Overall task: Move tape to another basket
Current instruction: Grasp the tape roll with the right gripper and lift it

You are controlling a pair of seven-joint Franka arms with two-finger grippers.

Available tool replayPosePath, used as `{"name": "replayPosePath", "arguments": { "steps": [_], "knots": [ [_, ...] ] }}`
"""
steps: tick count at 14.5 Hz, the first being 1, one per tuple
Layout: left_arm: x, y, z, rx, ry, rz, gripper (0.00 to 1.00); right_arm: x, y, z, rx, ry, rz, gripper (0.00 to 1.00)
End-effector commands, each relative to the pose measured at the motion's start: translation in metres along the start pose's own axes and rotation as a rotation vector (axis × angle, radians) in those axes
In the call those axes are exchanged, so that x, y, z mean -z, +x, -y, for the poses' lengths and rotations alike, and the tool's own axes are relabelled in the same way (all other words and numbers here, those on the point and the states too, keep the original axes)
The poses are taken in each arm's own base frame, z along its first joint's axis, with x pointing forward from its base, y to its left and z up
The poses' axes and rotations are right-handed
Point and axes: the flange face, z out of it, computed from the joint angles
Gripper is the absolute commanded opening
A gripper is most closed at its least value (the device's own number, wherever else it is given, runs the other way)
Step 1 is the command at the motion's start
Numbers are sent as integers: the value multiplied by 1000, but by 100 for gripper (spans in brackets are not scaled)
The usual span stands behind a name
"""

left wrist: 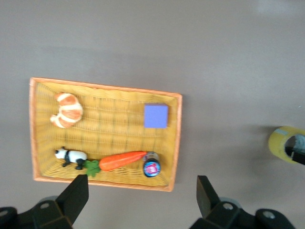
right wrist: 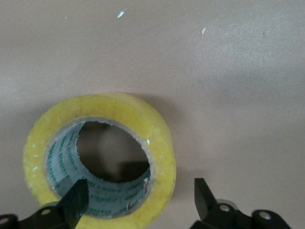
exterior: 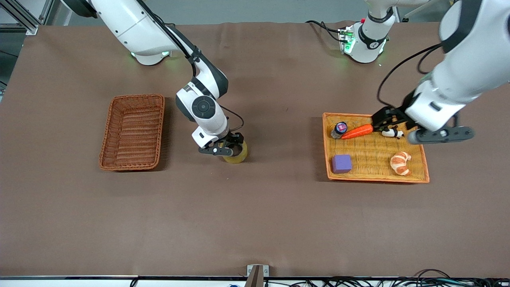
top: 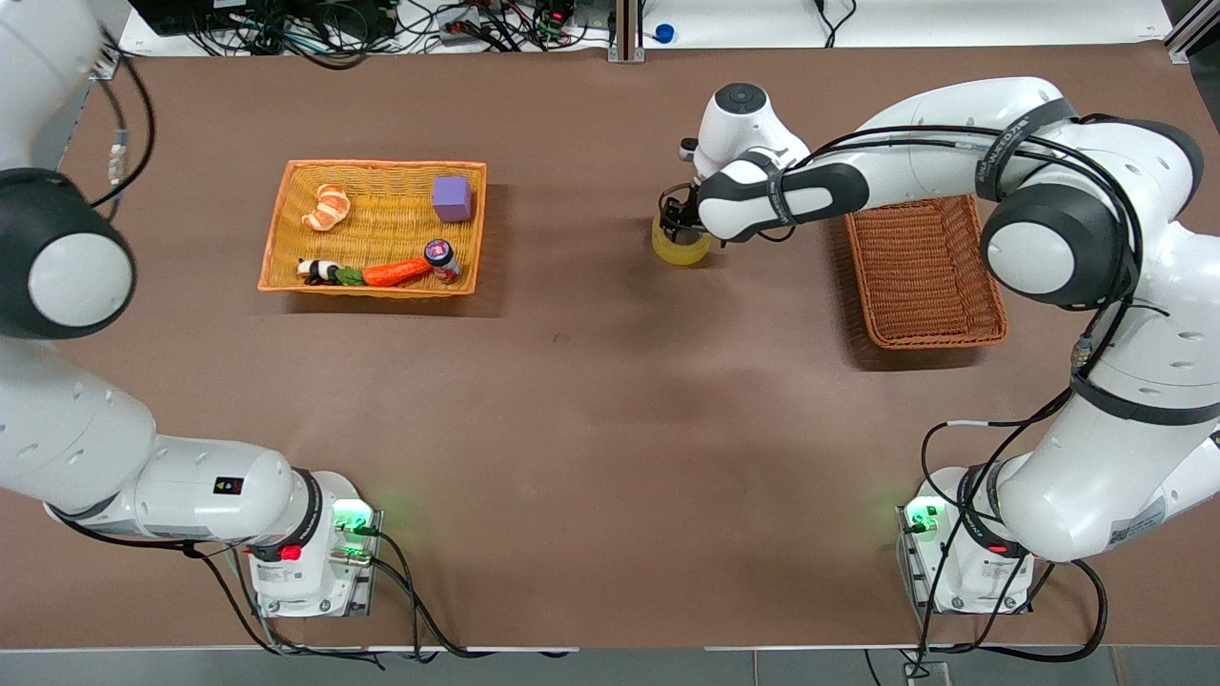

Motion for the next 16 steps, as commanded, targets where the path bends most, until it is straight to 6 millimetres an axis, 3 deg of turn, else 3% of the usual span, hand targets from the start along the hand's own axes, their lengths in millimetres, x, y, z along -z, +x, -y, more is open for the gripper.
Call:
{"name": "replayPosePath", "arguments": {
  "steps": [1, 3, 4, 8, 11, 14, 16],
  "knots": [
    [2, -18, 21, -11, 20, -76, 100, -1, 11, -7, -29, 9, -22, 79],
    [-1, -25, 31, 1, 25, -90, 100, -7, 9, -7, -24, 0, -10, 15],
    [-1, -25, 31, -21, 26, -95, 100, -7, 10, -9, -28, -2, -10, 6],
    [-3, -21, 37, -21, 26, -88, 100, -5, 20, -18, -46, -3, -14, 0],
    [9, -26, 50, -1, 26, -102, 100, 5, 29, -32, -66, -33, 3, 0],
    [13, -39, 57, -2, 73, -49, 100, 66, 41, -52, -90, -85, 0, 1],
    [14, -38, 60, 3, 73, -49, 100, 102, 49, -80, -82, -151, 2, 0]
  ]
}}
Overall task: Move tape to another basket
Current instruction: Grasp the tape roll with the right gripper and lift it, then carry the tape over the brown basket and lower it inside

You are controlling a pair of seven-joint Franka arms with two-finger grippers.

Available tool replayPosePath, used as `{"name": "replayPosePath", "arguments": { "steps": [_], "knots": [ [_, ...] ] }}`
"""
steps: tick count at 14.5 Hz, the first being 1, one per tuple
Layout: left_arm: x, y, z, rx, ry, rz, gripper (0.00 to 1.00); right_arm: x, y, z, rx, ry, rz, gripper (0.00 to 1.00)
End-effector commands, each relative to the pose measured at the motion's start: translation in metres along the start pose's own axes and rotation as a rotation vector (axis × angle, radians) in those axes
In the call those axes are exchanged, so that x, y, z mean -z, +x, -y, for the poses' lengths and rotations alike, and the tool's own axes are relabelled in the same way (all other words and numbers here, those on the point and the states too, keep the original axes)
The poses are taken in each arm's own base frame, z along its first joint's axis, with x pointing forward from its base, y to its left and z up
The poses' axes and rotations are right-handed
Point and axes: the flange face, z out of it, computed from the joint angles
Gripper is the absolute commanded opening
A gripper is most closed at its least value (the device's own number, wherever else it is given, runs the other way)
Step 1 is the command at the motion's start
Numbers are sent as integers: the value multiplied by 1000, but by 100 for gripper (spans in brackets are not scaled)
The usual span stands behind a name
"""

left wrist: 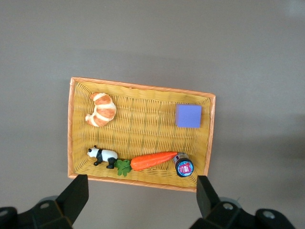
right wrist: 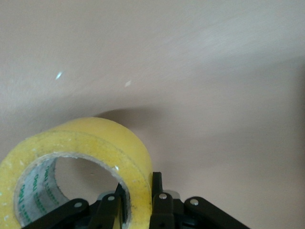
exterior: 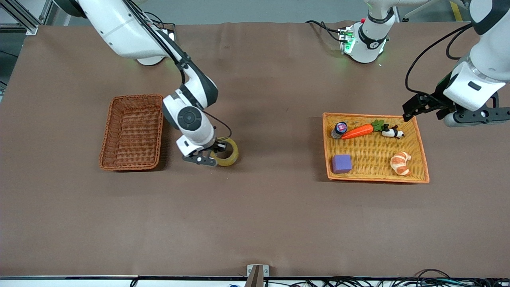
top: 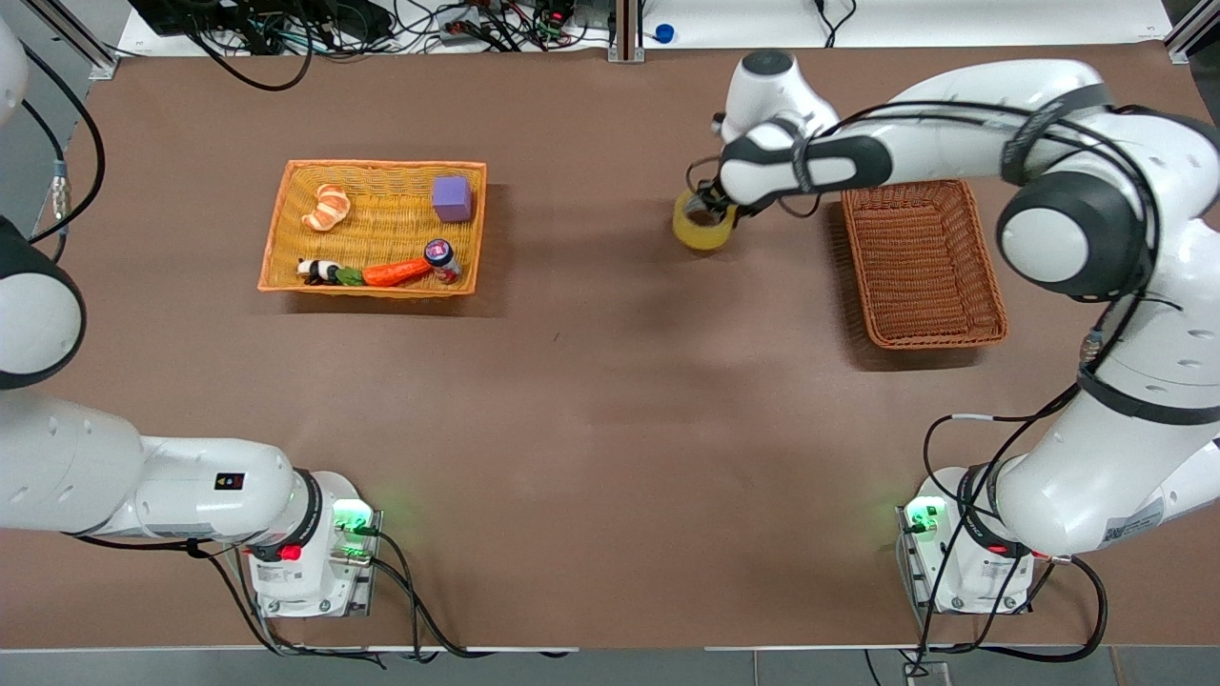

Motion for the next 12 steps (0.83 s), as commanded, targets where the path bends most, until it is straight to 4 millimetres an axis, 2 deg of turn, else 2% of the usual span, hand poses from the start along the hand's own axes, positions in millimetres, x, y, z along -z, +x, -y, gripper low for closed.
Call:
{"name": "replayPosePath", "arguments": {
  "steps": [1, 4, 7, 10, 12],
  "knots": [
    [1, -8, 4, -11, 27, 4, 100, 62, 8, -51, 17, -80, -19, 0],
    [-1, -6, 5, -20, 27, 6, 100, 96, 7, -88, 70, -159, 37, 0],
    [-5, -6, 0, -30, 31, 19, 100, 101, 10, -132, 117, -189, 76, 0],
    [-7, -9, 1, -84, 36, 45, 100, 104, -1, -176, 174, -202, 100, 0],
    [-4, -7, 3, -83, 33, 38, 100, 105, -1, -213, 218, -200, 120, 0]
  ]
}}
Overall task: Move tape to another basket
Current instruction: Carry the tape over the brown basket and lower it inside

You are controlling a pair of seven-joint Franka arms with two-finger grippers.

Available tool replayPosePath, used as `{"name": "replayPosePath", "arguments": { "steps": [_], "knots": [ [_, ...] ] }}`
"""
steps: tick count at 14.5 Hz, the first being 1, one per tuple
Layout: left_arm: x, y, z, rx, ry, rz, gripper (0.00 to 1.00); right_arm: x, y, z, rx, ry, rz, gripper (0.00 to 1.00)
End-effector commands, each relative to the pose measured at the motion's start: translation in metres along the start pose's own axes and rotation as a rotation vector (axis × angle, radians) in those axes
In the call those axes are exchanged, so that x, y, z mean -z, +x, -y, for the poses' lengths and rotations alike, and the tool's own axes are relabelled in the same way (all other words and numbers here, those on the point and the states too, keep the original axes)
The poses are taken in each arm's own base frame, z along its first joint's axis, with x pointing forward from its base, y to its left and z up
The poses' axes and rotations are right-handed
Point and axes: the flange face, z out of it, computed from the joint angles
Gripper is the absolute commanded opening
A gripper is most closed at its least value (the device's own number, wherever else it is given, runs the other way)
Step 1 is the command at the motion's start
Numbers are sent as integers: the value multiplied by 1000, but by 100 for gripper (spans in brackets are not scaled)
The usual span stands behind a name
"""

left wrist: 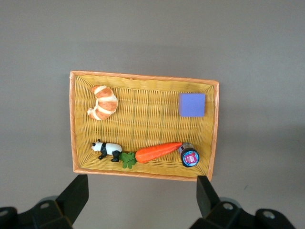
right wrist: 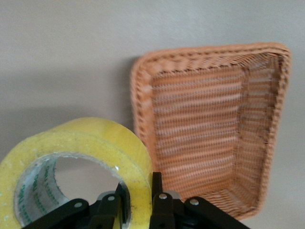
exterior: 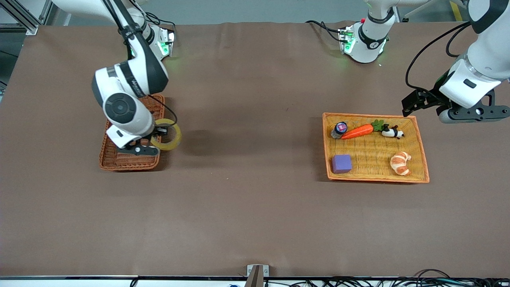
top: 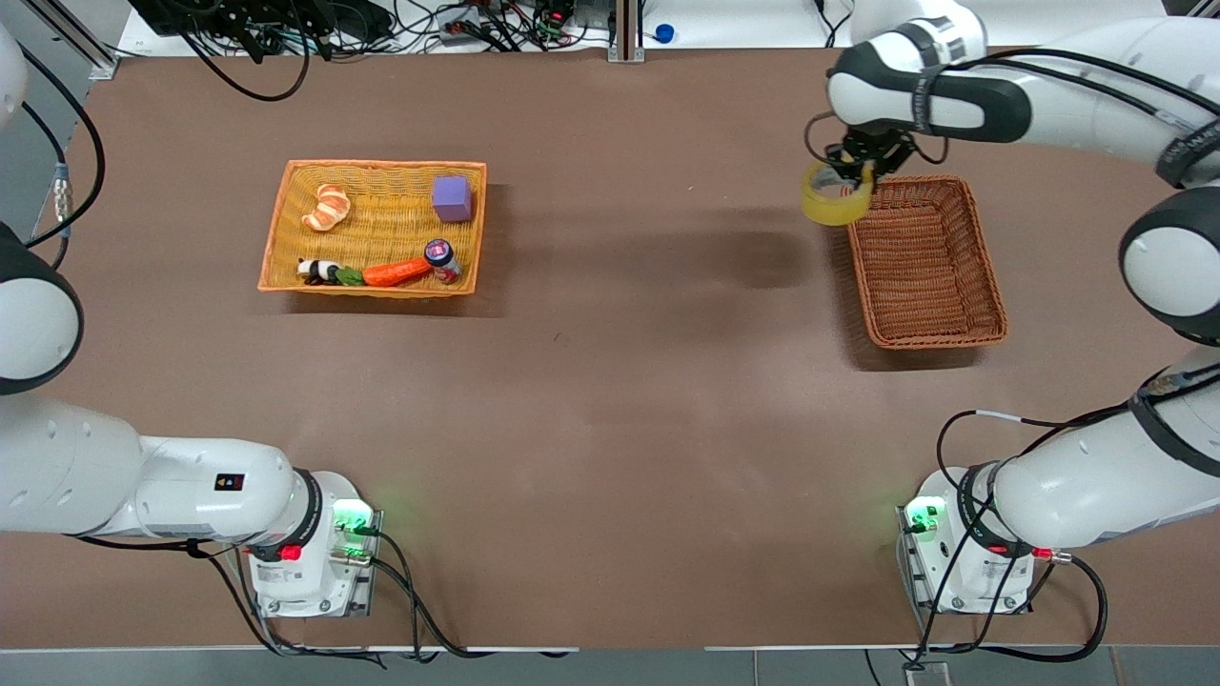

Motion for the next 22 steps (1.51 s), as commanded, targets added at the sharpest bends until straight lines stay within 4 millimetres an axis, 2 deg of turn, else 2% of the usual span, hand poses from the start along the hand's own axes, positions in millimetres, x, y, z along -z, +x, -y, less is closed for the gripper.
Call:
{"name": "replayPosePath", "arguments": {
  "steps": [1, 6, 7, 11, 15, 18, 19, 21, 22],
  "knots": [
    [7, 0, 3, -19, 18, -8, 100, -5, -20, -55, 56, 4, 0, 0],
    [7, 7, 4, -6, 17, -11, 100, -49, -8, -141, 134, 52, -18, 1],
    [7, 7, 3, -6, 17, -9, 100, -61, -12, -149, 151, 58, -11, 1],
    [13, 9, 11, 5, 17, -22, 100, -104, -22, -154, 143, 72, -36, 2],
    [18, 10, 16, 25, 14, -32, 100, -143, -10, -149, 139, 70, -87, 6],
    [23, 11, 17, 28, 13, -41, 100, -165, -6, -142, 149, 61, -67, 23],
    [24, 11, 19, 33, 11, -44, 100, -166, -5, -142, 149, 61, -76, 37],
    [23, 12, 25, 41, 13, -41, 100, -165, -5, -140, 151, 61, -72, 91],
    [27, 12, 26, 31, 16, -50, 100, -157, -4, -142, 144, 63, -85, 100]
  ]
}}
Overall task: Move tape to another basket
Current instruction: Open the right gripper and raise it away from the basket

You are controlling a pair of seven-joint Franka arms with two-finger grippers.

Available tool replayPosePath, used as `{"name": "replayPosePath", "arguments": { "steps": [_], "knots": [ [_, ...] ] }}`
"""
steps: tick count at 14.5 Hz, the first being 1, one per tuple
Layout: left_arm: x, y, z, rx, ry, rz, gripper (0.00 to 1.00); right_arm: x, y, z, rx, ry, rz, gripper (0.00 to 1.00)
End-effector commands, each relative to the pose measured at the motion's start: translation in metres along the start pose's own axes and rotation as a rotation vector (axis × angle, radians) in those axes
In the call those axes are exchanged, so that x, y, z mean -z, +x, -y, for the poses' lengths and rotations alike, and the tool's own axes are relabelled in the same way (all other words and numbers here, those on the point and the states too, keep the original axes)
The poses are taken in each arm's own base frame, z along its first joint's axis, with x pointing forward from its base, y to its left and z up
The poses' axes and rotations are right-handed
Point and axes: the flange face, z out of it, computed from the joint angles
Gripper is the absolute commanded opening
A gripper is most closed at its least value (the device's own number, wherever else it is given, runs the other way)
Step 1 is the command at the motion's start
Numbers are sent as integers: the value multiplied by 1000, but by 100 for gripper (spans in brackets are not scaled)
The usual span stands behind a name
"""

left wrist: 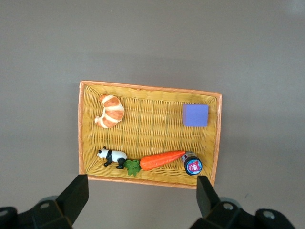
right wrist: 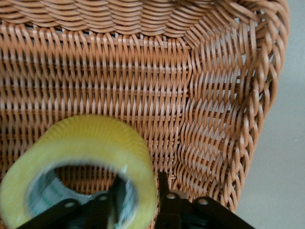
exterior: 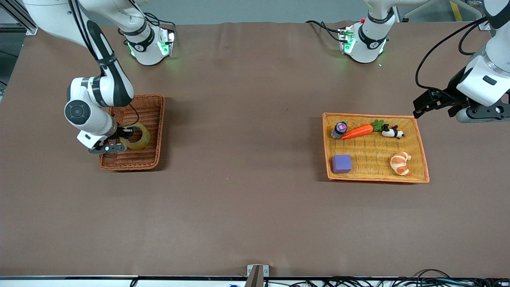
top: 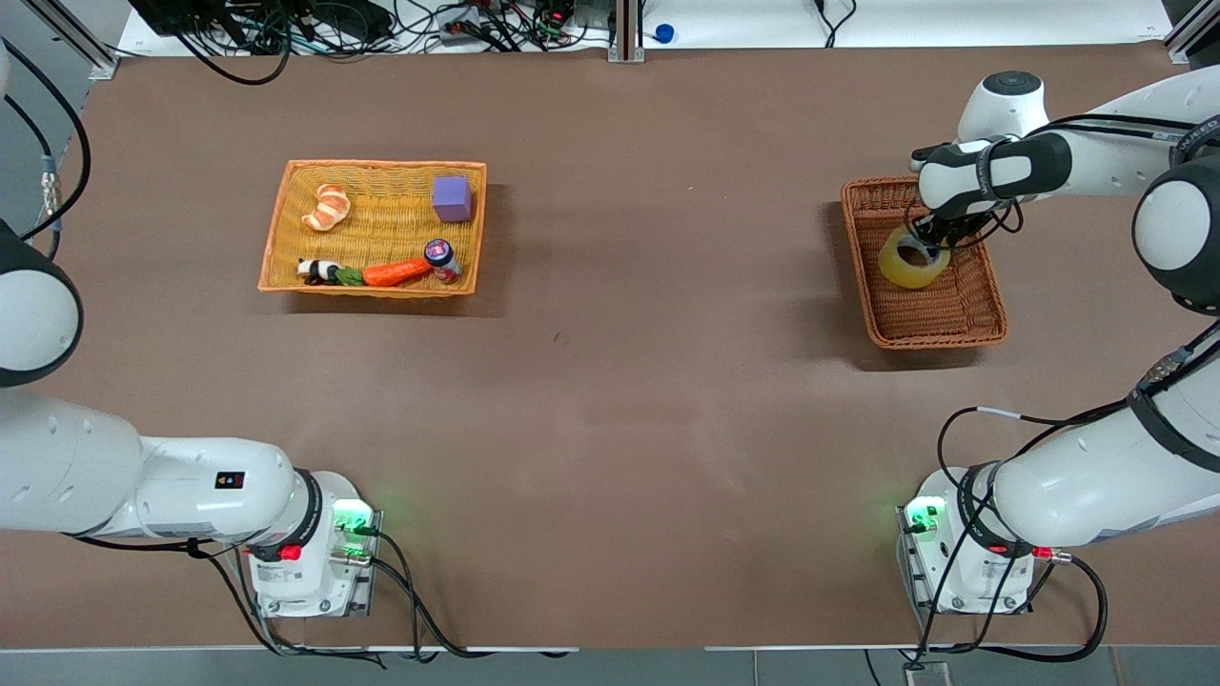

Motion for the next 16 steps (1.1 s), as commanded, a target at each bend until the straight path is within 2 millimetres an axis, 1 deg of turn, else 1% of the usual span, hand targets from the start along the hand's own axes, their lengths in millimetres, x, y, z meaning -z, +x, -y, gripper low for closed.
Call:
{"name": "replayPosePath", "arguments": {
  "steps": [1, 2, 3, 4, 6, 7, 9, 10, 11, 13, 15, 16],
  "knots": [
    [16, 6, 7, 6, 18, -24, 100, 31, 0, -6, -12, 13, -48, 100],
    [15, 6, 6, 8, 18, -16, 100, 50, 0, -11, -20, 16, -68, 100],
    [9, 8, 3, 2, 19, -4, 100, 70, 1, -16, -30, 19, -97, 100],
    [8, 7, 2, 2, 19, -3, 100, 93, 3, -22, -38, 20, -141, 100],
    [9, 6, 0, -1, 18, 1, 100, 142, 15, -32, -45, 12, -169, 100],
    [9, 6, -2, -4, 20, 2, 100, 170, 23, -36, -51, 10, -162, 100],
    [7, 4, -4, -4, 21, 11, 100, 232, 36, -31, -73, 76, -189, 100],
    [6, 2, -4, -1, 24, 29, 100, 253, 38, -32, -77, 83, -200, 100],
    [4, 1, -4, -3, 27, 44, 100, 273, 39, -37, -81, 81, -212, 100],
    [5, 0, -4, -3, 27, 46, 100, 319, 36, -48, -91, 81, -221, 100],
    [5, 0, -6, -7, 27, 47, 100, 358, 29, -50, -89, 81, -217, 100],
    [7, -1, -6, -7, 27, 44, 100, 373, 24, -54, -94, 83, -216, 100]
  ]
}}
